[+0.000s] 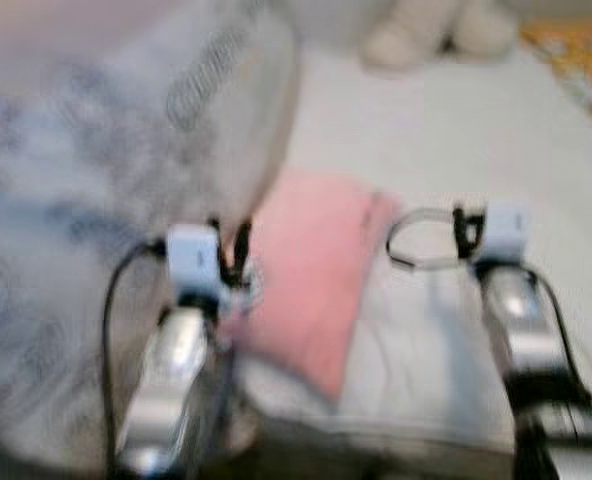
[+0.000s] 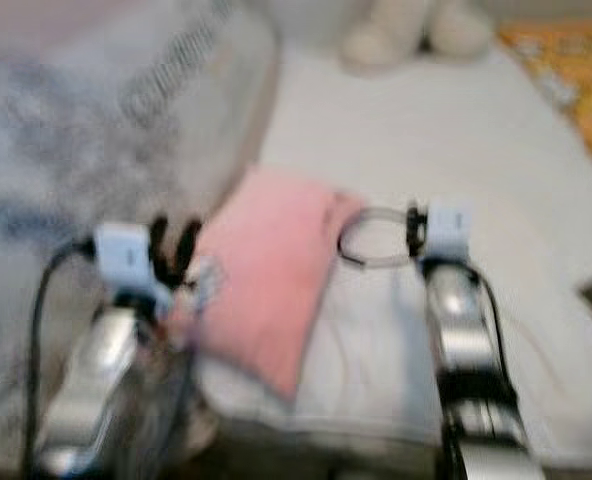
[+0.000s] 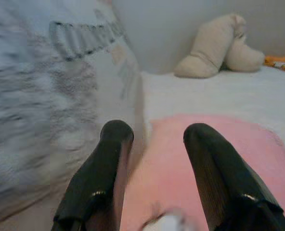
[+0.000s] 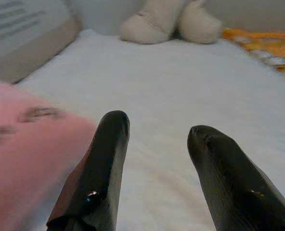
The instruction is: Clean up the room
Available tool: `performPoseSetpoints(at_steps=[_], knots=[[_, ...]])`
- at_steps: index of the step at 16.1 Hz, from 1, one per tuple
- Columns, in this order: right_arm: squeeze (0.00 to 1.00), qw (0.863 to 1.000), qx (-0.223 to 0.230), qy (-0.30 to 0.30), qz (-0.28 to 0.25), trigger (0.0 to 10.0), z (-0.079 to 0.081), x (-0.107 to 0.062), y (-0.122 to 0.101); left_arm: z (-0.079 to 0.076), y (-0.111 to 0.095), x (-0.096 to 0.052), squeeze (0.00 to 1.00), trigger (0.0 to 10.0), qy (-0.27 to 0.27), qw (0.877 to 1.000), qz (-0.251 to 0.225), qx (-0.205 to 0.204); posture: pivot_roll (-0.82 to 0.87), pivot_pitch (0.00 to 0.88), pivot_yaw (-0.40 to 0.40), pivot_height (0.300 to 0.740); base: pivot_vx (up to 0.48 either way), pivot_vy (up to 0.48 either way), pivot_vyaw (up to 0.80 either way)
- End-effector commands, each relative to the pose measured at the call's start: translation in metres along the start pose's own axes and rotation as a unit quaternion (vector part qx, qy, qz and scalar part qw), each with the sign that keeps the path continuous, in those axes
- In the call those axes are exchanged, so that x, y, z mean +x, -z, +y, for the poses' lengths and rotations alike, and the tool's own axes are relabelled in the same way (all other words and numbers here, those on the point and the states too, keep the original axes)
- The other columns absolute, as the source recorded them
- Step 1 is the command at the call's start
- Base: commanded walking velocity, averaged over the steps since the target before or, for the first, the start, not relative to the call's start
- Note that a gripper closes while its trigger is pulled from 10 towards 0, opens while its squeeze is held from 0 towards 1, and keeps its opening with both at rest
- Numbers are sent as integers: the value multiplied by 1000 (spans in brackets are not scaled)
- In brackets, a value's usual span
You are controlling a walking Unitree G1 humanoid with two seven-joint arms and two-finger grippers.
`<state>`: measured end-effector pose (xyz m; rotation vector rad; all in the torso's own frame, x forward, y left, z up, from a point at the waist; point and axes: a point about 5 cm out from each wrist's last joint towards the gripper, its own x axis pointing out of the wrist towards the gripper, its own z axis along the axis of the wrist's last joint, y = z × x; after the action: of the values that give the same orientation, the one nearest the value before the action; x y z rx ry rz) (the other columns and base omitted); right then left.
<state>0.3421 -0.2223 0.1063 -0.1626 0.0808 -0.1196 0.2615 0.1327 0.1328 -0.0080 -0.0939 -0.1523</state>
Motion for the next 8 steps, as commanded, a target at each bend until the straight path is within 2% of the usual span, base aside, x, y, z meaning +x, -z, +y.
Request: performPoseSetpoints(at_steps=[1,3,4,5,8], knots=[[0,999,8,0,37,10000,8,5,11,4,-1,-9,0,10000,6,1000,17,9,1,73,143,740,0,0,0],[0,995,20,21,93,10000,5,11,22,3,-5,-26,0,10000,11,999,35,8,58,128,154,740,0,0,0],[0,991,18,46,127,10000,0,11,30,1,-10,-42,0,10000,9,999,44,4,108,174,151,740,0,0,0],[0,988,6,63,142,10000,-6,11,32,2,-12,-51,0,10000,5,999,54,4,131,193,149,740,0,0,0],[0,984,-20,104,142,10000,-27,15,24,0,-19,-72,0,10000,-7,997,71,1,172,238,130,740,0,0,0]])
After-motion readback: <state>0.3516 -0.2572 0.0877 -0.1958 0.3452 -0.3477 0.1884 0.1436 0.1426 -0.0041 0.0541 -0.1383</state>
